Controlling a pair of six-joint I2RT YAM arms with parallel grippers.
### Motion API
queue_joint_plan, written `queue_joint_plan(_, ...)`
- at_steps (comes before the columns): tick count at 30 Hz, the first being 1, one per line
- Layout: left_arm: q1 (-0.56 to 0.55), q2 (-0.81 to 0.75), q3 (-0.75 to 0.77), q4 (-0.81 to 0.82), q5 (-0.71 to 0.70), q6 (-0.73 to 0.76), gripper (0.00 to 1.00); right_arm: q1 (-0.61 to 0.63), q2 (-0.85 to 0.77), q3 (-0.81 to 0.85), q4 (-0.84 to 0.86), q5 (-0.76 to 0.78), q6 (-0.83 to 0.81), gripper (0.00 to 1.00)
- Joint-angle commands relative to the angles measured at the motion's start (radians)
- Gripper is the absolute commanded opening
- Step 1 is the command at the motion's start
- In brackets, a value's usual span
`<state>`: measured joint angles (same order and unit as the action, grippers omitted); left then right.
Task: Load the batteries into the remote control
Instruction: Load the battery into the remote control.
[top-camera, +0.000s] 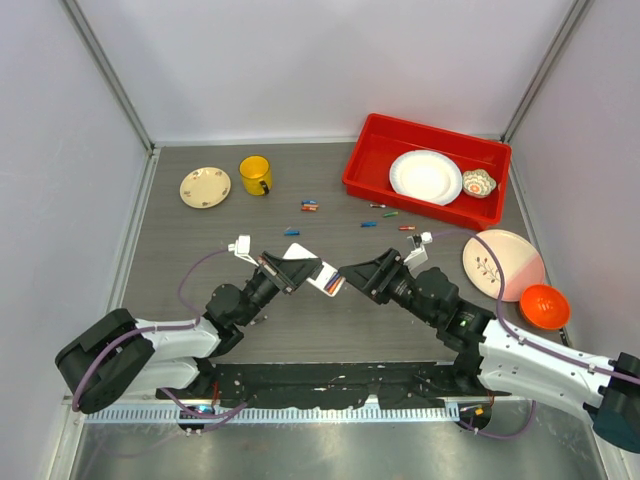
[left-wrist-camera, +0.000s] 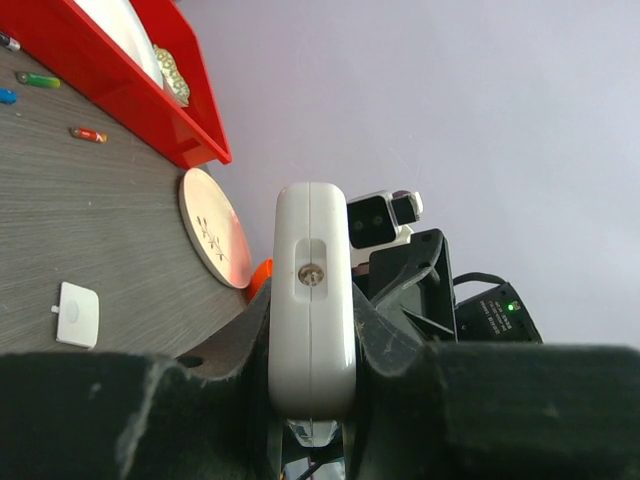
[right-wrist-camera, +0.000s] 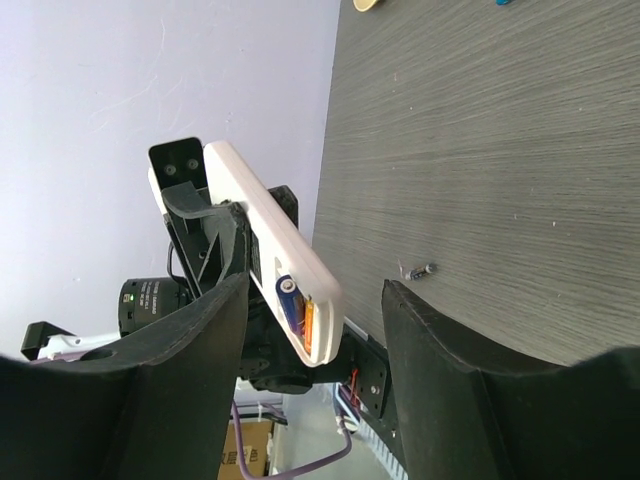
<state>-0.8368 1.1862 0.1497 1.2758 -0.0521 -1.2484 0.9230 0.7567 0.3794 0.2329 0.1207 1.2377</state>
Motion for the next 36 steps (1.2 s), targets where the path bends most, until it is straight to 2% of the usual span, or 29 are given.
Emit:
queue_joint_plan(1, -0.001, -0.019, 0.001, 0.27, -0.015, 0.021, 0.0, -0.01, 0.006, -0.011, 0.066, 0.033, 0.025, 0.6)
queue_joint_plan(22, -0.001, -0.019, 0.005, 0.27, -0.011, 0.02, 0.0, -0.019, 0.061, -0.013, 0.098, -0.013, 0.029, 0.56)
queue_joint_plan(36, -0.001, -0.014, 0.022, 0.27, -0.026, 0.02, 0.0, -0.019, 0.107, -0.01, 0.129, -0.058, 0.02, 0.47)
